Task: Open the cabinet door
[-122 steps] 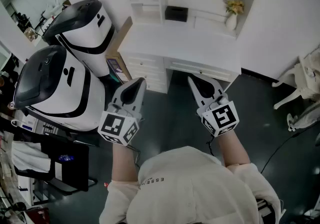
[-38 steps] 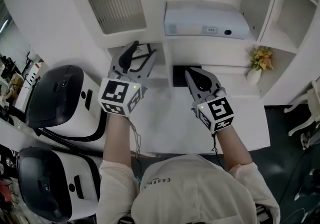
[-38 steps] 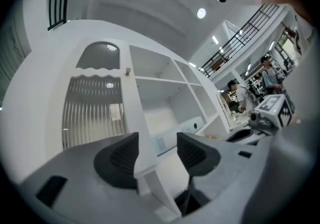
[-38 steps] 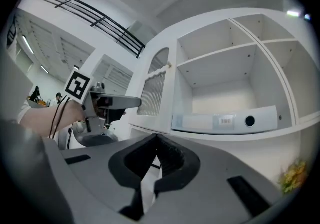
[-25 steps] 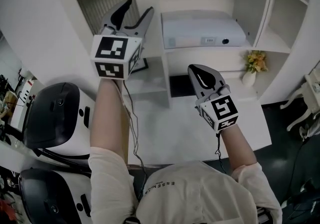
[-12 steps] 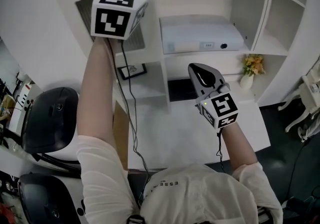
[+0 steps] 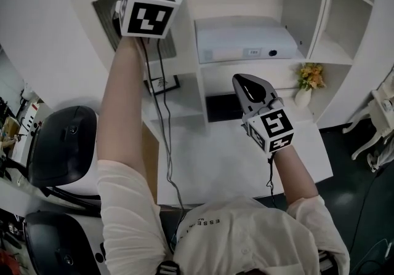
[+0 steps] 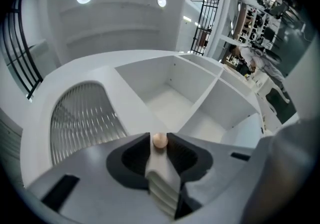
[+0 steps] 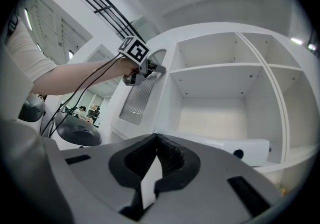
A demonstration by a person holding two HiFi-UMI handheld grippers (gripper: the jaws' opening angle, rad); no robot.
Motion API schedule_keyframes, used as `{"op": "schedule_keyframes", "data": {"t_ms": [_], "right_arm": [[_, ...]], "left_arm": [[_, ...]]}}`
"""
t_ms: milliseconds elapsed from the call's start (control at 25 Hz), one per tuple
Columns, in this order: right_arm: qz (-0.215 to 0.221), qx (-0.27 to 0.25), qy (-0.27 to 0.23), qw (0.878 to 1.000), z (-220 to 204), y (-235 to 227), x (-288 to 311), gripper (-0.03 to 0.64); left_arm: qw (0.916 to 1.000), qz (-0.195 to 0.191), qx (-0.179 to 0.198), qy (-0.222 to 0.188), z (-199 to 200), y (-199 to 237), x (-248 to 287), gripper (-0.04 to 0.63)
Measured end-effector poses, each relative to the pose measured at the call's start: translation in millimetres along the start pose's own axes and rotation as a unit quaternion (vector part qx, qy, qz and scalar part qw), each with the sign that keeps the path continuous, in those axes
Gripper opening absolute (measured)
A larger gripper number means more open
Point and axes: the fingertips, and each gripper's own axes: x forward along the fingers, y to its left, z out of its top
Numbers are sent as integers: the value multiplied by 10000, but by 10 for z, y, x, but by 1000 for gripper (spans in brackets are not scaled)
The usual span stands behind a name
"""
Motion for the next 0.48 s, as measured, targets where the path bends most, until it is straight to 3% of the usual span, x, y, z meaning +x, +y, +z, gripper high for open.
{"op": "schedule_keyframes", "data": {"t_ms": [240,480], "right_arm": [[12,29,104,9999,-44,85,-38,14],[-78,39,249,9997,-65,190,-75,14]], "left_arm": [[9993,-358,110,86,0,-45,-19,87],[9982,-600,-80,5,45,-51,-101,86]]}}
